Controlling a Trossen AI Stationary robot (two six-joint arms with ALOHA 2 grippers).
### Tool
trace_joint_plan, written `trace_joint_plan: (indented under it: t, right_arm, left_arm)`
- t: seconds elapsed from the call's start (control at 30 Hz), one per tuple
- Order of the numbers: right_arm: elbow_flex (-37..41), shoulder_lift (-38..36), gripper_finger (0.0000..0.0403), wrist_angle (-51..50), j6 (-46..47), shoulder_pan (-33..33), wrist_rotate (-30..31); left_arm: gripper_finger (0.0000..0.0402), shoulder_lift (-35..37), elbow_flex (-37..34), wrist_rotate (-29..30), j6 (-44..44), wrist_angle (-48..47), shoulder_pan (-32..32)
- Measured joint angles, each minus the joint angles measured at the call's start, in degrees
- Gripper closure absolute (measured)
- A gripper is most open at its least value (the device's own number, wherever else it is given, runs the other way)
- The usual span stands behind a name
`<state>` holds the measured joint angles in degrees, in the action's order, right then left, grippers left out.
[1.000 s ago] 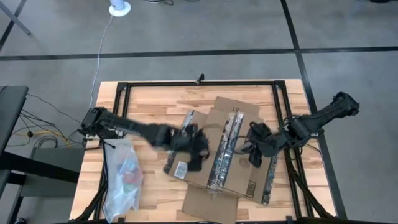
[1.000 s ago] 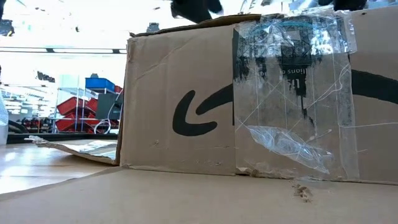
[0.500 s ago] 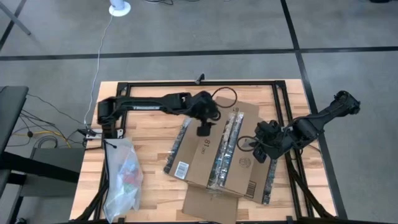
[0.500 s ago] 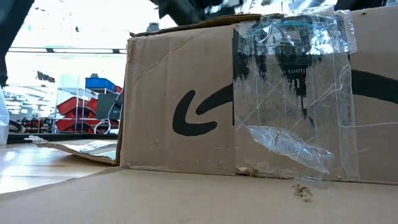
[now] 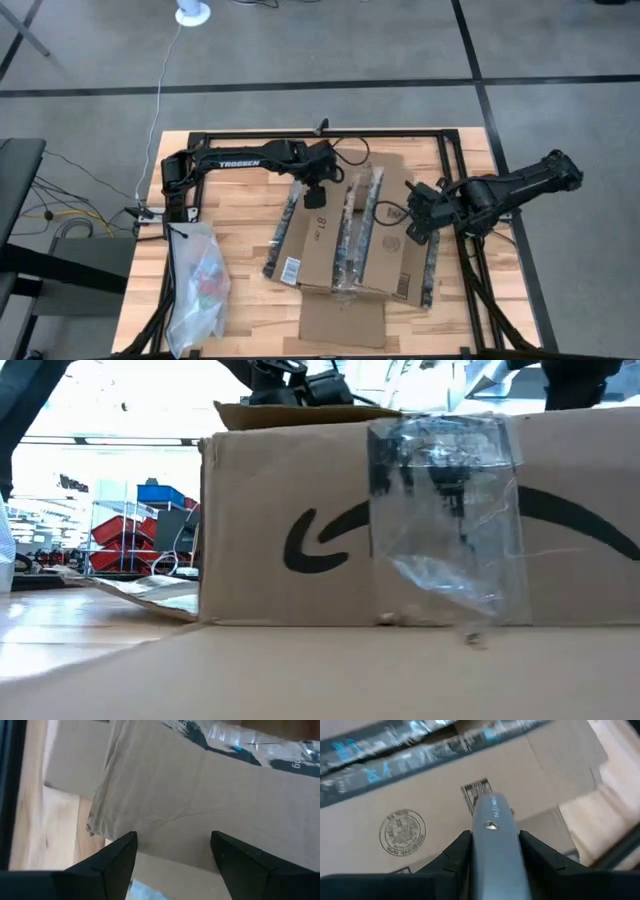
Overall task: Unpack boxes
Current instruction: Break down the box until it is fully flat
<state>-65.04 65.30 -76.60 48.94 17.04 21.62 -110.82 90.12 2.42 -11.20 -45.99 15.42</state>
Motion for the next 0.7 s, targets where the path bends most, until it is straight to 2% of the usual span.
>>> trace_joint_plan:
  t: [0.3,0.5,0.6,0.7]
  right_arm:
    - [0.0,-0.1,0.0287,4.3,-19.6,-13.3,-1.7]
    - [-0.8,-0.1,0.0287,9.8,-28.9,-18.1,-2.2]
    - [-3.4,-0.1,0.0287,10.0,-29.5,-17.7,-3.0]
    - [-7.1,-0.5,0.0287,9.1,-27.0,-16.2,-7.7]
  left_arm:
    - [0.0160,0.1,-0.4,1.4,18.7,-6.4,-6.4]
    - [0.0160,0.5,2.0,1.8,30.9,-6.1,-12.5]
    - [0.0160,0.4,7.7,2.6,31.1,-7.2,-13.4]
    - [0.0160,0.8,15.5,4.0,24.1,-6.1,-12.5]
